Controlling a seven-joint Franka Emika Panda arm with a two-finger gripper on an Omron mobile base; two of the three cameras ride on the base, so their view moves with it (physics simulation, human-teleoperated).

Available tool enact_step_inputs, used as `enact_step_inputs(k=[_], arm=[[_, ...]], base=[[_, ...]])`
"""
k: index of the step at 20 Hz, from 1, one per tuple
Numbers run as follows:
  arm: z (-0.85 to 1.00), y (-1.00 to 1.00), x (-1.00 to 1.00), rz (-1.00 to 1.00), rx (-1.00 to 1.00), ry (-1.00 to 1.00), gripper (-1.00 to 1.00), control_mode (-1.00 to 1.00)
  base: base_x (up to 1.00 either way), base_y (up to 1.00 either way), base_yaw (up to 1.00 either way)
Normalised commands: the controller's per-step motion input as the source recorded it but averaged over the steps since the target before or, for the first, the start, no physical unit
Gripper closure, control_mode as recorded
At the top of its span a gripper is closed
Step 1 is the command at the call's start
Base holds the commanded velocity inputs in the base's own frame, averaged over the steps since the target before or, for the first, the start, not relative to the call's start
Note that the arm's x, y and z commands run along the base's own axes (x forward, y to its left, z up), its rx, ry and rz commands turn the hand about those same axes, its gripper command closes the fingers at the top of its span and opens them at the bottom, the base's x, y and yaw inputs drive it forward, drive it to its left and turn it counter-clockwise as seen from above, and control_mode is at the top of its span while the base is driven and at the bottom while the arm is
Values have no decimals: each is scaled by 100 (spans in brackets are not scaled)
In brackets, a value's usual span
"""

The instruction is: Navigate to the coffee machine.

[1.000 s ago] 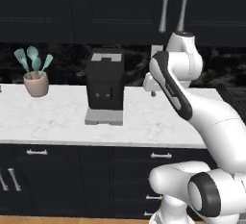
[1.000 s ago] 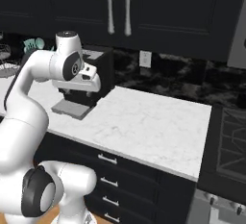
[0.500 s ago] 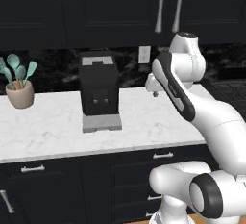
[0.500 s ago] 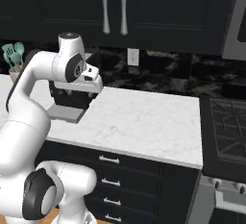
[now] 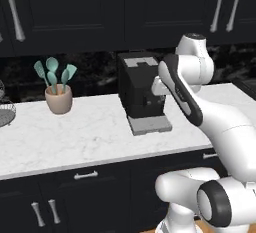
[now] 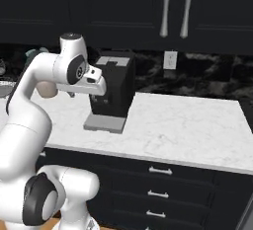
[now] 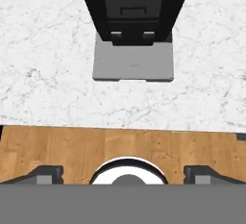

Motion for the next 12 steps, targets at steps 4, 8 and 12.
enact_step_inputs(k=[4,8,12], arm=[[0,0,0,0,0,0,-100,100],[0,0,0,0,0,0,-100,100],[0,0,0,0,0,0,-100,100]], base=[[18,6,-3],[54,3,0],[58,6,0]])
